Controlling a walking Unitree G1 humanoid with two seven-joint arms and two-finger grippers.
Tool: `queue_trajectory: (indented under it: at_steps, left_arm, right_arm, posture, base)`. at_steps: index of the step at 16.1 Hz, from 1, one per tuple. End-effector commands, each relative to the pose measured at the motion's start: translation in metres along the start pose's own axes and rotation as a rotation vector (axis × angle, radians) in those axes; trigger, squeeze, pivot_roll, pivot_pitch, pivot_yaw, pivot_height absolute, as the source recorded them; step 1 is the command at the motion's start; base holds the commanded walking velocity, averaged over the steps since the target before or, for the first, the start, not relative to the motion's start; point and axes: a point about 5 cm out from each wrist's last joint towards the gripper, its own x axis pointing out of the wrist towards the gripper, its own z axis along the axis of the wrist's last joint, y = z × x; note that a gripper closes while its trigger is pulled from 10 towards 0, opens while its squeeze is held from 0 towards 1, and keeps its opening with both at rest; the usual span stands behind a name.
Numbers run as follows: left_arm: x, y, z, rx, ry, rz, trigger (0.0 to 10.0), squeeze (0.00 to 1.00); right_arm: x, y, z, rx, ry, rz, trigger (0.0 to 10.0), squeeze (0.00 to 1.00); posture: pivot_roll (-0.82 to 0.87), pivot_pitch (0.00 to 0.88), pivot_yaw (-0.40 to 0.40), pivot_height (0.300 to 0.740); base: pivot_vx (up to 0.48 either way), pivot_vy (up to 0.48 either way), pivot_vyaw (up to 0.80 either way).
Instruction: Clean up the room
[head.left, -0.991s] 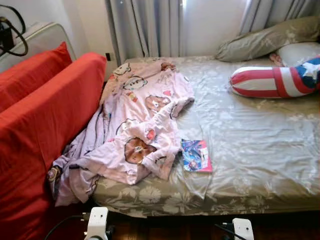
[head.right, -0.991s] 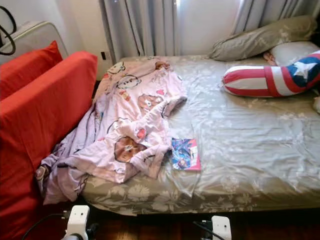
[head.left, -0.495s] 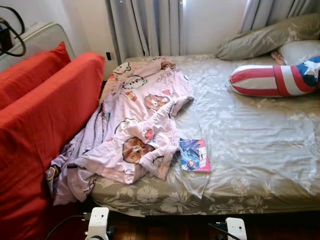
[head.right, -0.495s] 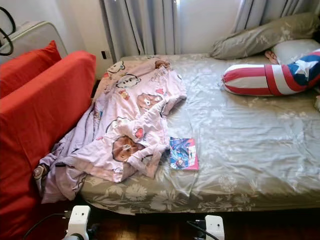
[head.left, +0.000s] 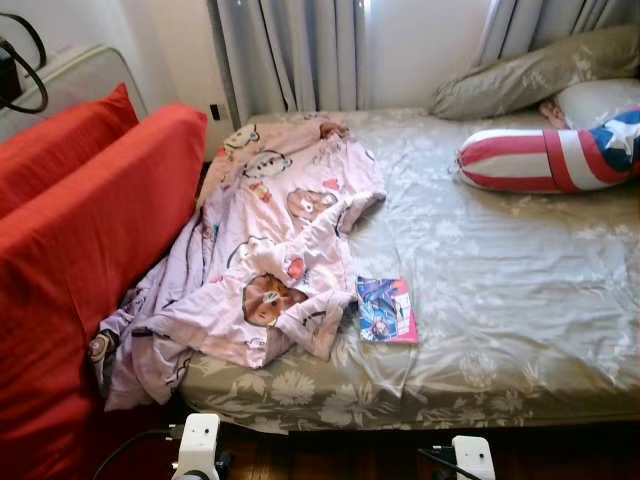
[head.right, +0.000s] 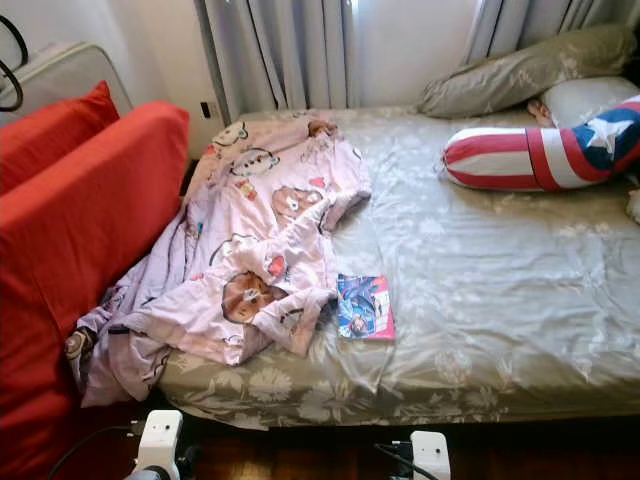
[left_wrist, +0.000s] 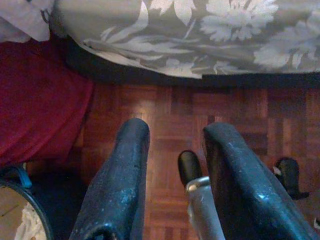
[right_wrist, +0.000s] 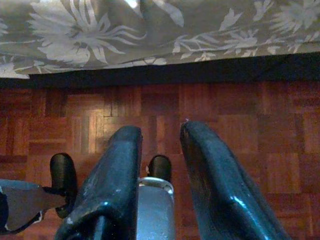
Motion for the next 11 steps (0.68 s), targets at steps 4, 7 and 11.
queue_trajectory:
  at_steps: [4,7,11]
  left_arm:
    - [-0.0005,0.002,-0.0024,-0.012,0.015,0.004,10.0,0.0]
    - [-0.0002,0.0012,-0.0019,-0.014,0.015,0.002,10.0,0.0]
    - [0.0,0.0006,-0.0017,-0.016,0.016,-0.001,10.0,0.0]
  right_arm:
    - [0.0011,0.0036,0.0031,0.019,-0.011,0.003,10.0,0.0]
    - [0.0013,0.0036,0.0037,0.026,-0.012,0.004,10.0,0.0]
    - [0.0017,0.0033,0.0061,0.009,-0.018,0.012,10.0,0.0]
  posture:
    - [0.01,0.0,0.045,0.74]
    - [0.01,0.0,0.044,0.74]
    - [0.01,0.0,0.042,0.74]
  base:
    - [0.304,0.0,0.26]
    - [0.307,0.0,0.0]
    - [0.309,0.0,0.0]
